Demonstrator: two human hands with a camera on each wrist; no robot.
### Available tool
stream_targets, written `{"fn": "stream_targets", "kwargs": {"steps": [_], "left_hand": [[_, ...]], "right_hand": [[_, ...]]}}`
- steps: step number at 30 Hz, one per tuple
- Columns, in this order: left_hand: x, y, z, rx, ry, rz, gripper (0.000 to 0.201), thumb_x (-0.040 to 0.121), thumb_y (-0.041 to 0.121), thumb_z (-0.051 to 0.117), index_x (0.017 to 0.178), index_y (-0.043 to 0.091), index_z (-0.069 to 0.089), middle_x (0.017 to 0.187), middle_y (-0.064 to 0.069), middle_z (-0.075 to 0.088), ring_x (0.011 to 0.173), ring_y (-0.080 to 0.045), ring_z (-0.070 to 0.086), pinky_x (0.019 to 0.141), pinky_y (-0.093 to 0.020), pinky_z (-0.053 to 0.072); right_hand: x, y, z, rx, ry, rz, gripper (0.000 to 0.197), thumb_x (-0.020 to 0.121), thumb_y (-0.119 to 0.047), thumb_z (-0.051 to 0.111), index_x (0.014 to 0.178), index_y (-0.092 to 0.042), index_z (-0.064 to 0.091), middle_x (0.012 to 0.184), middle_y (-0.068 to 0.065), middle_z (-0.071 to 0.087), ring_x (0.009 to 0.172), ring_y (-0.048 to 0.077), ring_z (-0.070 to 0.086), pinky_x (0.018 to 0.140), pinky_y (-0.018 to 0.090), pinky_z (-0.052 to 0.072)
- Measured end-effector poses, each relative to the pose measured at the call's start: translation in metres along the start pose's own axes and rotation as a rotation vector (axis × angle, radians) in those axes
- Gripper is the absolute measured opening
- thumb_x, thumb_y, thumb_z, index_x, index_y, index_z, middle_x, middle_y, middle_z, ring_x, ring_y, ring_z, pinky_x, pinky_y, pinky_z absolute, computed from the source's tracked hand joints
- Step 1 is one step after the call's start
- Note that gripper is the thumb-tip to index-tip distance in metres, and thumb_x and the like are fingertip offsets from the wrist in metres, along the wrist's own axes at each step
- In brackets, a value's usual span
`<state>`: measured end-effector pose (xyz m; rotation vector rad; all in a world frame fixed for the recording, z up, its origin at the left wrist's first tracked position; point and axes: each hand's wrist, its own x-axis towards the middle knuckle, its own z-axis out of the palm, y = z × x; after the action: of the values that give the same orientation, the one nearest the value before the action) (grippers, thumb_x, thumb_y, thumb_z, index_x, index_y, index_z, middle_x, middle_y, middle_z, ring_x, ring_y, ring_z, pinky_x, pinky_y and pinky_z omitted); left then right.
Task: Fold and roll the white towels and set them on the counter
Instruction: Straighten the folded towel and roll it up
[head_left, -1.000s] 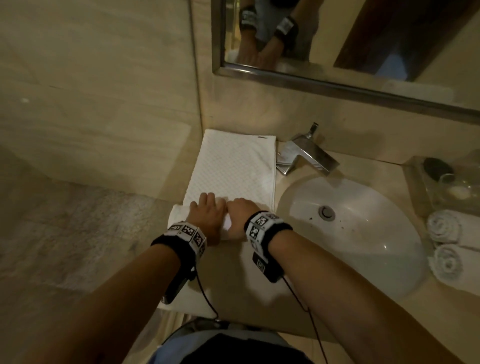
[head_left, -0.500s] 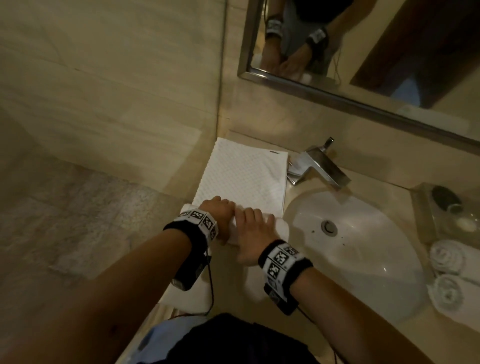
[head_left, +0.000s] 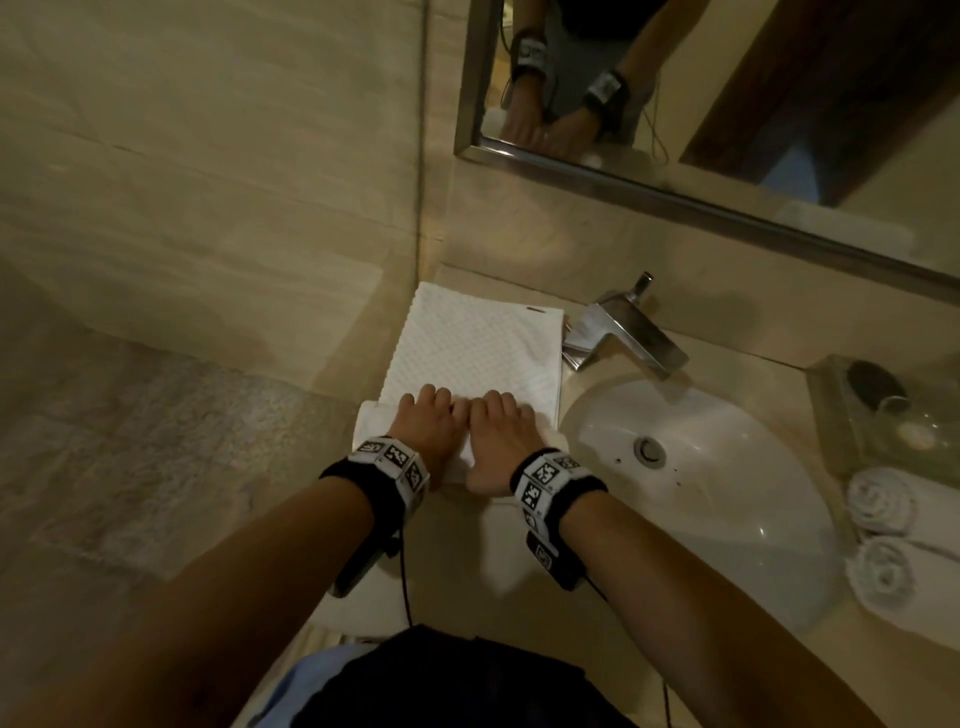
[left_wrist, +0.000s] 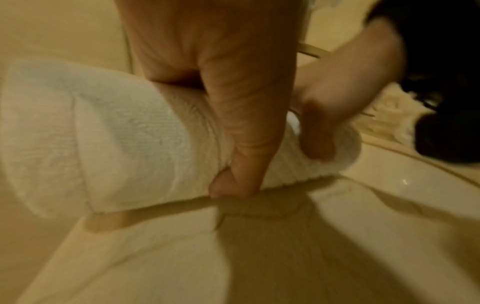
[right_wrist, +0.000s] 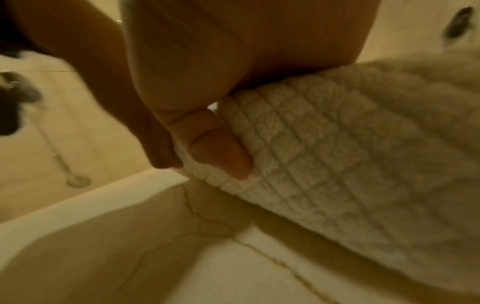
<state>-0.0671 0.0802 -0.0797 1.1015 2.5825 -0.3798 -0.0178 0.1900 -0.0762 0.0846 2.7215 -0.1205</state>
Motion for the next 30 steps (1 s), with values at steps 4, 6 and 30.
{"fn": "stream_targets", "kwargs": {"steps": [4, 6, 30], "left_hand": [[0.012, -0.008, -0.012, -0.103, -0.187, -0.01, 0.091, 0.057, 0.036, 0.085, 0.13, 0.017, 0.033, 0.124, -0.006, 0.048, 0.116, -0.027, 0.048, 0.095, -0.037, 0.042], [0.015, -0.011, -0.014, -0.189, -0.282, -0.03, 0.093, 0.053, 0.034, 0.086, 0.129, 0.019, 0.035, 0.121, -0.005, 0.053, 0.112, -0.026, 0.053, 0.092, -0.038, 0.047], [0.01, -0.013, -0.006, -0.212, -0.416, 0.027, 0.079, 0.058, 0.044, 0.079, 0.127, 0.026, 0.045, 0.119, 0.0, 0.057, 0.109, -0.022, 0.058, 0.093, -0.038, 0.049]], "right_hand": [[-0.015, 0.009, 0.018, -0.107, 0.083, -0.056, 0.093, 0.06, -0.042, 0.07, 0.137, -0.017, 0.024, 0.124, 0.005, 0.034, 0.113, 0.026, 0.037, 0.098, 0.044, 0.031], [-0.019, 0.011, 0.023, -0.137, 0.087, -0.045, 0.1, 0.061, -0.039, 0.075, 0.141, -0.018, 0.02, 0.124, 0.006, 0.035, 0.113, 0.026, 0.039, 0.098, 0.044, 0.033], [-0.022, -0.006, -0.008, -0.051, -0.214, 0.007, 0.099, 0.066, -0.034, 0.081, 0.142, -0.012, 0.021, 0.134, 0.008, 0.039, 0.124, 0.029, 0.04, 0.103, 0.047, 0.035]]}}
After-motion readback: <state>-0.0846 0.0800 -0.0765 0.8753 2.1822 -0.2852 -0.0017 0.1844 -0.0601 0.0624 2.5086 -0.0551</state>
